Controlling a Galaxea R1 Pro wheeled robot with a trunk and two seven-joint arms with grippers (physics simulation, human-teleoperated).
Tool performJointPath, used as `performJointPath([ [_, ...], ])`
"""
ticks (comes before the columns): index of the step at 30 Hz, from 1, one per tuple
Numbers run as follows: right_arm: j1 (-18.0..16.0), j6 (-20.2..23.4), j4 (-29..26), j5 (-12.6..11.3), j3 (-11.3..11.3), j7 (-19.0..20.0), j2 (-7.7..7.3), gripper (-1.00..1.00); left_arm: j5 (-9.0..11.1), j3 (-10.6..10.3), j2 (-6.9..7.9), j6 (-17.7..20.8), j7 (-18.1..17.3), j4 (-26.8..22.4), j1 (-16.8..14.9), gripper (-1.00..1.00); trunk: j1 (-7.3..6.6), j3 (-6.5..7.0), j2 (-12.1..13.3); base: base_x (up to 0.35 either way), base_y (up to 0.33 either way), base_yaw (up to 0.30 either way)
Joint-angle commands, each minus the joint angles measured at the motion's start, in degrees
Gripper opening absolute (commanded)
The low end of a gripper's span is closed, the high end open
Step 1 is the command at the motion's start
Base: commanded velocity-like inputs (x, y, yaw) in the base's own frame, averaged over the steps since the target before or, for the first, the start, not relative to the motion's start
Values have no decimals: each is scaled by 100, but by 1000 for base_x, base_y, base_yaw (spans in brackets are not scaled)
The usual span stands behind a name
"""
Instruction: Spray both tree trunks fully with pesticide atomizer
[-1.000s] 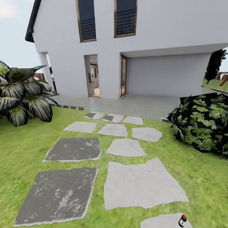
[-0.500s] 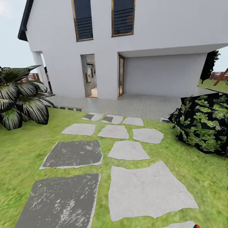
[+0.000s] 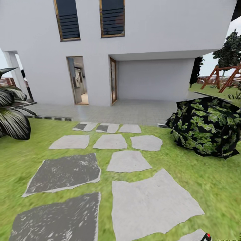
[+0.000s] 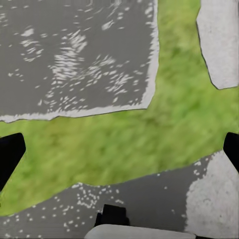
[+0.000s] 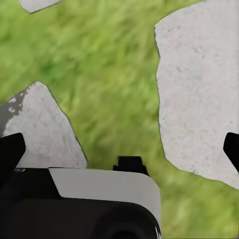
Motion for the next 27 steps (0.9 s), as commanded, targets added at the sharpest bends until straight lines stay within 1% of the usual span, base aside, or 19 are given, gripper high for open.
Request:
performJointPath([
  [1,2,-8,-7,-1,2,3,-1,100,43,-9,2,-9,1,-6,3,100,3,-3,-2,236,290,-300],
  [12,2,0,-7,-5,2,2,-1,100,43,-9,1,-10,1,-2,3,100,3,-3,-2,247,282,-280],
  [18,2,-7,-7,0,2,-5,-1,100,43,-10,1,-11,1,17,3,100,3,-3,-2,252,277,-62],
  [23,2,-3,-7,0,2,-4,-1,100,43,-23,1,-11,1,148,3,100,3,-3,-2,255,277,-12],
  [27,2,0,-7,0,2,2,-1,100,43,-25,1,-11,1,171,3,100,3,-3,-2,258,277,-163],
])
